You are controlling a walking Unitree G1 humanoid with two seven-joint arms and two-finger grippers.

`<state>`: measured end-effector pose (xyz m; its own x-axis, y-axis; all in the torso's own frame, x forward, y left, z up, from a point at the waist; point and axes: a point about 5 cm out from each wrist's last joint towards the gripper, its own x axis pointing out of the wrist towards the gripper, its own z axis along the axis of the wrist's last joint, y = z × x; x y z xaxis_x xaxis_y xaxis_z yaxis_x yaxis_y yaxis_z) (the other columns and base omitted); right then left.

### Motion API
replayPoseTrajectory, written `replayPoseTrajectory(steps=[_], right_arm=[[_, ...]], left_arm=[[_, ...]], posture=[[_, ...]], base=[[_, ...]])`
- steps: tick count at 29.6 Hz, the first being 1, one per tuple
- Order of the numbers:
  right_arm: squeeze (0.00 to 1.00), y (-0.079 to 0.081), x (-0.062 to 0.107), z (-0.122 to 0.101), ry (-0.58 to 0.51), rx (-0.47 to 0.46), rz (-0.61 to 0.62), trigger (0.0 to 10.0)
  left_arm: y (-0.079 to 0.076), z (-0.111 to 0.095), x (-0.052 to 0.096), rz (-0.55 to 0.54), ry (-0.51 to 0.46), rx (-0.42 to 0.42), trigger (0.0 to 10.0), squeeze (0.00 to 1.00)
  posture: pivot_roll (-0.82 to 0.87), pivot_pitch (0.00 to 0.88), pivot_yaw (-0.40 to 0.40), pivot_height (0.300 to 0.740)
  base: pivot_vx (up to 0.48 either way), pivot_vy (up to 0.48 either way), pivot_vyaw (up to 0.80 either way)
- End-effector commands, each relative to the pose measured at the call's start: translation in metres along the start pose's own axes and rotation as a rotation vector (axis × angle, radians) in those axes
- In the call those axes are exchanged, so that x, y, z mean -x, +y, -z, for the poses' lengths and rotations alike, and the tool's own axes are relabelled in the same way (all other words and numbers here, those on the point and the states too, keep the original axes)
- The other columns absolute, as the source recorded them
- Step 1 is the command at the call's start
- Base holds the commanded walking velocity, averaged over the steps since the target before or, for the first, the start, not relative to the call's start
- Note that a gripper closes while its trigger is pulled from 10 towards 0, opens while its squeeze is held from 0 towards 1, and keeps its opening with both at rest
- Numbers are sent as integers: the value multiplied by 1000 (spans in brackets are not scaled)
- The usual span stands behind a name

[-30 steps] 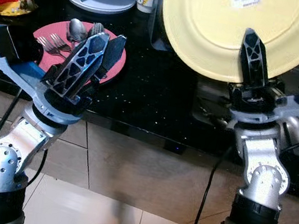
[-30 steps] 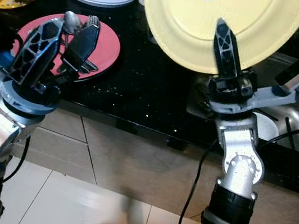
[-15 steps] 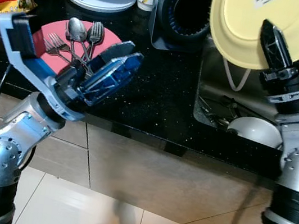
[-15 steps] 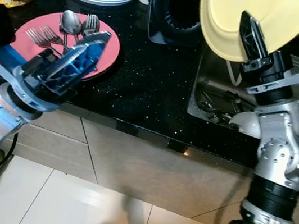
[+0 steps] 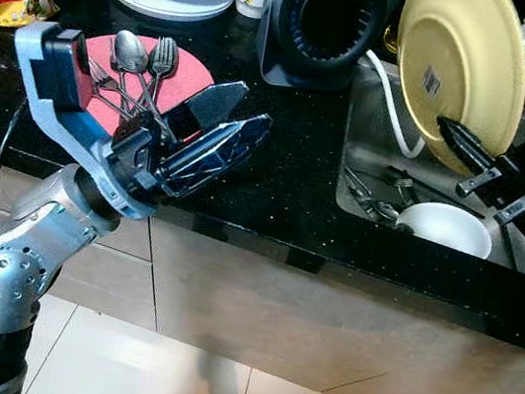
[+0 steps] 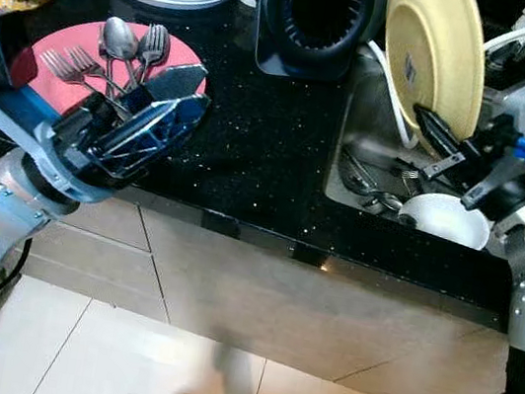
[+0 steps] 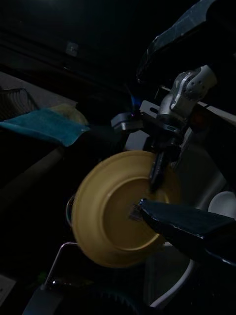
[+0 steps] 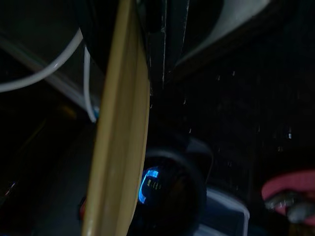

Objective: Kitchen organization

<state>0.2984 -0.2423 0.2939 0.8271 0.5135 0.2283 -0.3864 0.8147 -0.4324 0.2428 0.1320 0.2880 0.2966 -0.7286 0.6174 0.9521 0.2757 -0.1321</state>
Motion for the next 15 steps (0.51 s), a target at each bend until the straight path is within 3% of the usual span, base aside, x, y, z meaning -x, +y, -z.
replayPoseTrajectory(steps=[1, 4, 10, 15], right_arm=[[0, 3, 2, 7, 58, 18, -3, 10000], [0, 7, -1, 11, 91, 57, -6, 10000], [0, 18, -21, 30, 224, 176, 6, 10000], [0, 13, -34, 38, 320, 305, 46, 10000]], left_arm=[[-5, 0, -2, 22, 12, -19, 10000, 0], [-5, -1, -3, 13, 14, -34, 10000, 0], [-5, -2, -5, -1, 10, -53, 10000, 0], [-7, 1, -6, -8, 20, -58, 10000, 0]], posture=[[83, 156, -64, 740], [80, 157, -65, 740], [77, 172, -72, 740], [78, 188, -80, 740]], base=[[0, 0, -781], [0, 0, -792], [0, 0, 0], [0, 0, 0]])
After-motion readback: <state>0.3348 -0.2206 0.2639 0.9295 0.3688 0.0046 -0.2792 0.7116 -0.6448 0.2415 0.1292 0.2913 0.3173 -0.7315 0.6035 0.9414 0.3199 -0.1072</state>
